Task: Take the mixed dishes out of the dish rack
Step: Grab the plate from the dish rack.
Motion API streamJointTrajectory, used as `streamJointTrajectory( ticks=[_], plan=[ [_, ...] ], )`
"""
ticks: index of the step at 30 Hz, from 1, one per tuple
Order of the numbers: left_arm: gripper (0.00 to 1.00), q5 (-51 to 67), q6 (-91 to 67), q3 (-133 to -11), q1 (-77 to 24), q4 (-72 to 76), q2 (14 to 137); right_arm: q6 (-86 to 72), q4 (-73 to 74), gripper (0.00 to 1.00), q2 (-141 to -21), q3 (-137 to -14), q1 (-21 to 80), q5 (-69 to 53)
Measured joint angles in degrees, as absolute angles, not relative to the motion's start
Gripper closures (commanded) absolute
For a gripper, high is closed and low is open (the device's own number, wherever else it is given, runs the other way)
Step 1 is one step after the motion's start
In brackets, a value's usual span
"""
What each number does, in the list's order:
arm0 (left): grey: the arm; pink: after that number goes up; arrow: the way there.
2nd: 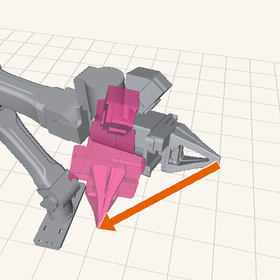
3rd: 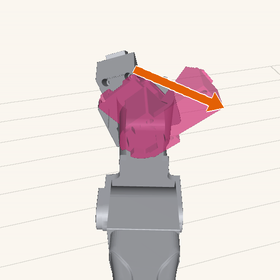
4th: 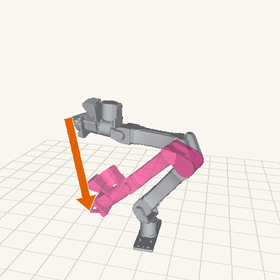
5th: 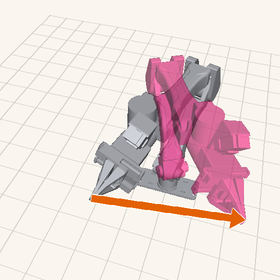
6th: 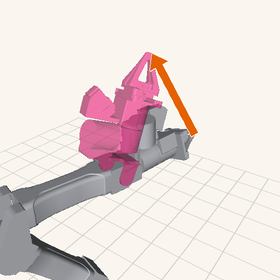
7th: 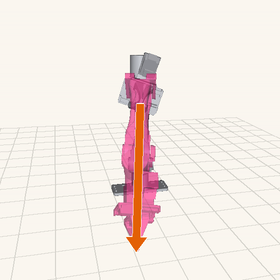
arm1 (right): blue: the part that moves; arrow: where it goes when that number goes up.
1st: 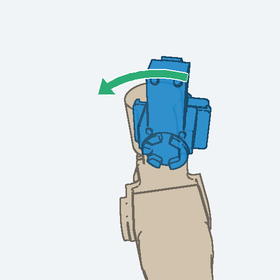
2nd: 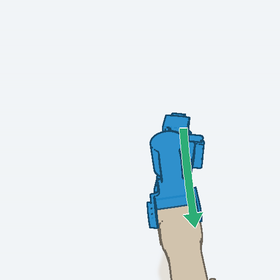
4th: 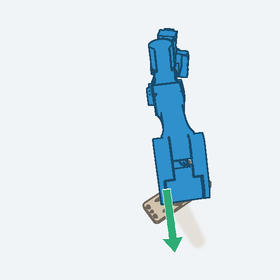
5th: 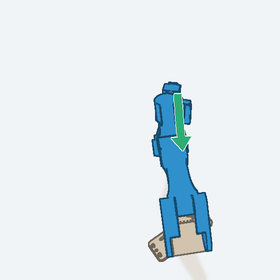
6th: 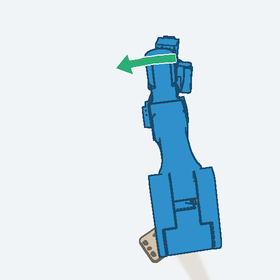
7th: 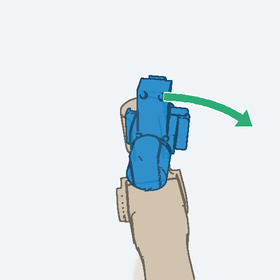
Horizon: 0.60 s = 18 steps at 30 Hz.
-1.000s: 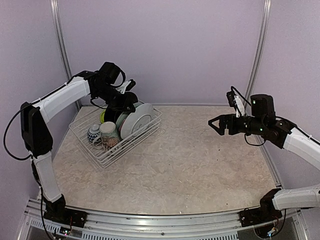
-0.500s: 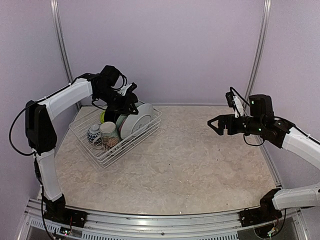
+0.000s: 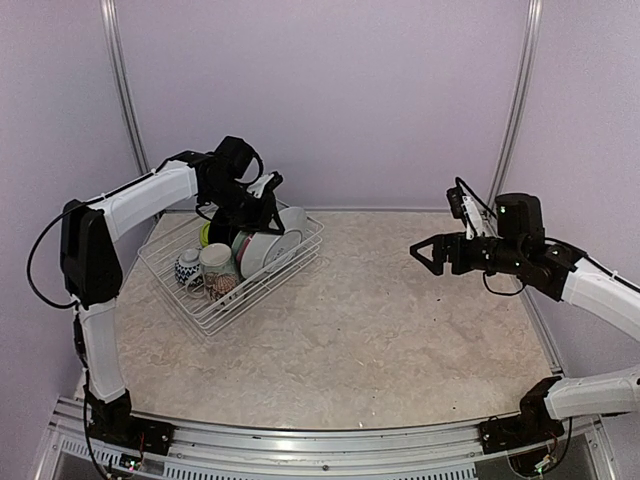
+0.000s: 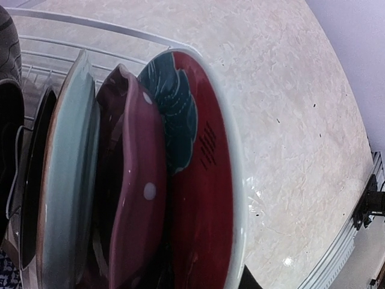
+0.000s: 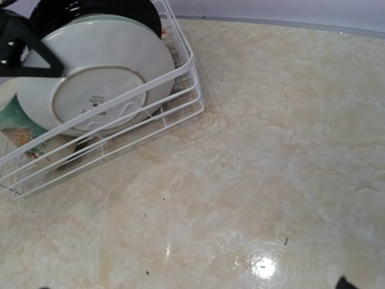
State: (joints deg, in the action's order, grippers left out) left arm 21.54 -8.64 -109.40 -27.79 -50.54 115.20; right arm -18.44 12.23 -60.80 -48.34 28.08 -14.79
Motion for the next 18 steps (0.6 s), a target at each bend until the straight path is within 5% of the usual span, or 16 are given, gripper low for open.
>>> streamJointTrajectory(
  ticks=[8,18],
  plan=[
    [1.00,21.74,-1.63,-110.04,-27.81,-47.72,115.59,-19.09,10.81,0.00,-59.11,-47.00,28.69,-15.09],
    [1.00,23.33,1.74,-110.19,-27.03,-47.86,115.57,-19.64,10.20,0.00,-58.26,-46.81,29.32,-15.18]
  ],
)
